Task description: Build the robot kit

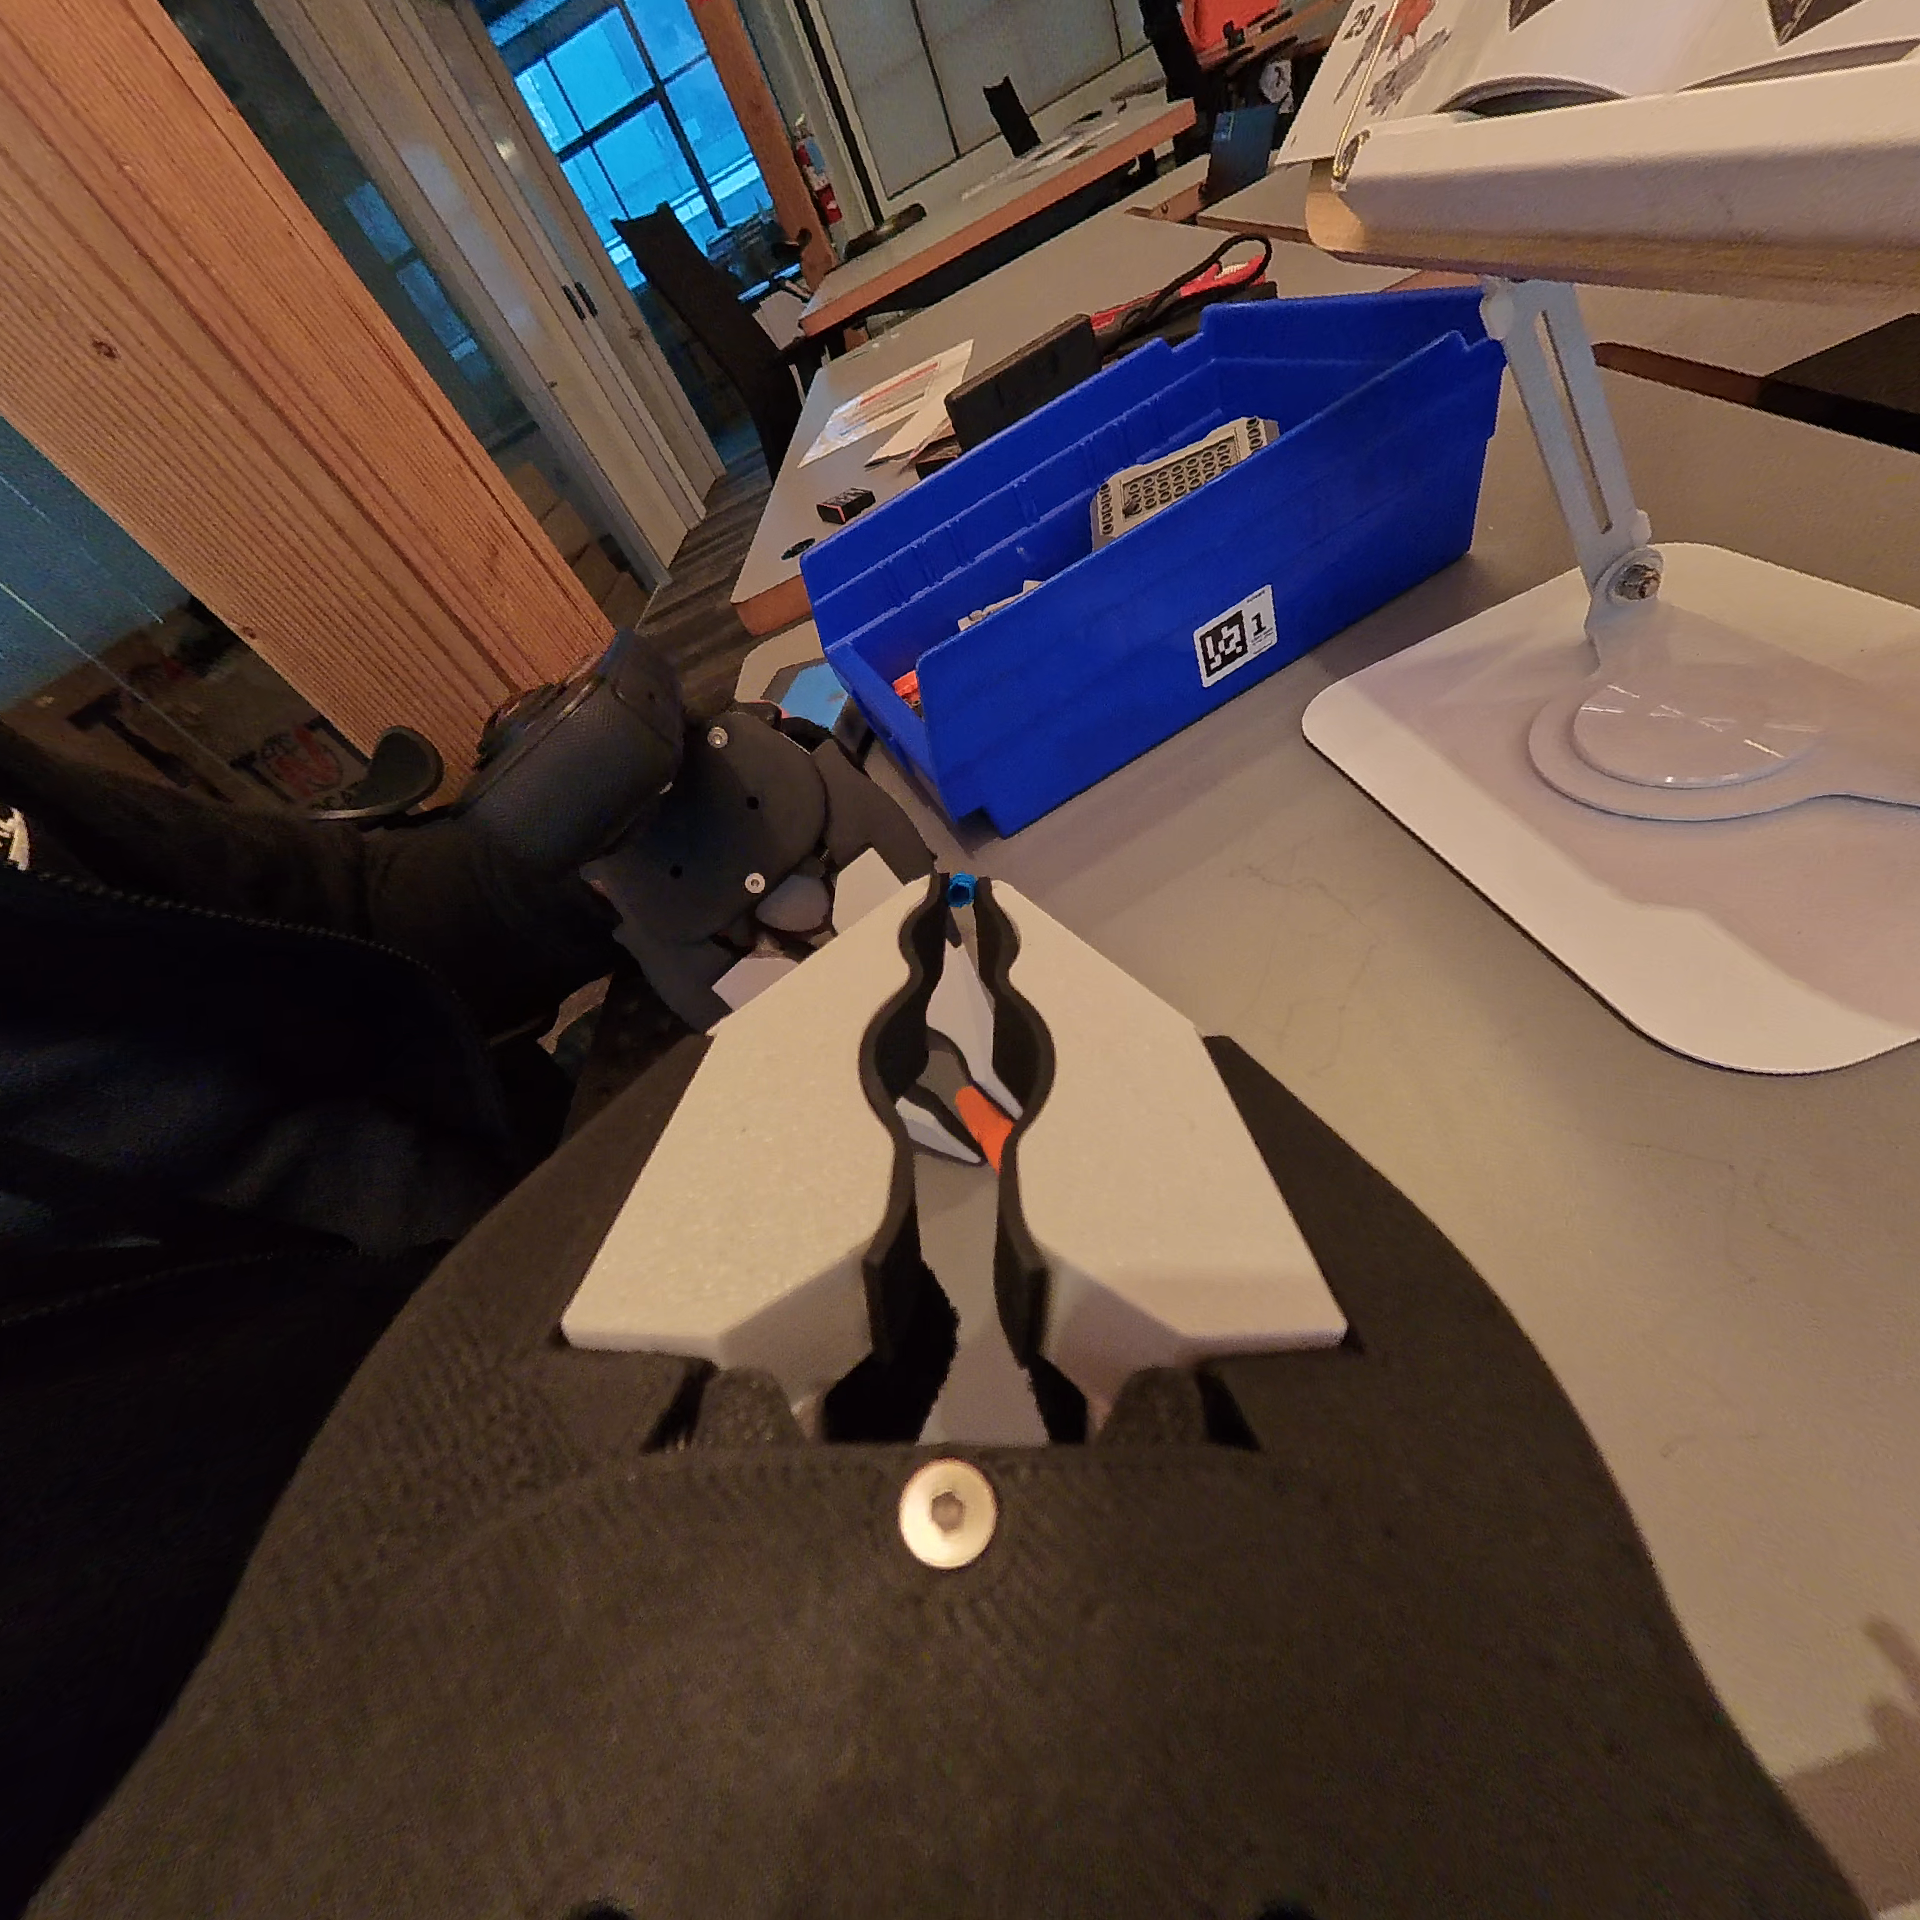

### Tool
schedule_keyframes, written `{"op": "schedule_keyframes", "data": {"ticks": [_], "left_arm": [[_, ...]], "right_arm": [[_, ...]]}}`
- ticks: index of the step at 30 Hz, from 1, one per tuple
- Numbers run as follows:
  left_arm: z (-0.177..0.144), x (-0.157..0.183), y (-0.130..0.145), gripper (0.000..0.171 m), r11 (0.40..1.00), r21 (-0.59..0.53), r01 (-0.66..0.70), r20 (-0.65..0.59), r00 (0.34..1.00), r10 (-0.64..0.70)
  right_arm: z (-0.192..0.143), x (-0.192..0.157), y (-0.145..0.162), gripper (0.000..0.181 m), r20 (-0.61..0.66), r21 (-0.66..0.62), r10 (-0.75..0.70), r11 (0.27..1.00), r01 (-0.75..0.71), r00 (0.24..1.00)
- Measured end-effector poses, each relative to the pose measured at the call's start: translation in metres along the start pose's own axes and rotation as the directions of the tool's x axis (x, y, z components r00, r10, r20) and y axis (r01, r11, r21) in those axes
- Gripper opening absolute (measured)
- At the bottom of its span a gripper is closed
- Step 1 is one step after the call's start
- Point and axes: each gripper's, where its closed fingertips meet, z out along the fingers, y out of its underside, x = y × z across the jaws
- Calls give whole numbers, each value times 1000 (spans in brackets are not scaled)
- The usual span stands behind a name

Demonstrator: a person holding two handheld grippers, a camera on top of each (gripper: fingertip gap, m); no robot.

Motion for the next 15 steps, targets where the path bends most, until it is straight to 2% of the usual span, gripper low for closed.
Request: {"op": "schedule_keyframes", "data": {"ticks": [5, 8, 12, 15], "left_arm": [[-1, 2, 2, 19, 1000, 2, 19, -35, 999, -18], [0, 3, 5, 12, 1000, -11, 16, -38, 999, -16], [1, 2, 4, 11, 1000, -10, 24, -34, 999, -24], [-4, -1, -4, 11, 995, 56, 78, -52, 996, -75]], "right_arm": [[-2, 2, -1, 2, -7, 6, 0, 1000, 0, 1000], [-2, 2, -1, 2, -6, 5, 0, 1000, 0, 1000], [-3, 3, -1, 2, -11, 5, -1, 1000, 1, 1000], [-5, 4, -4, 2, -19, 18, 1, 1000, 0, 1000]]}}
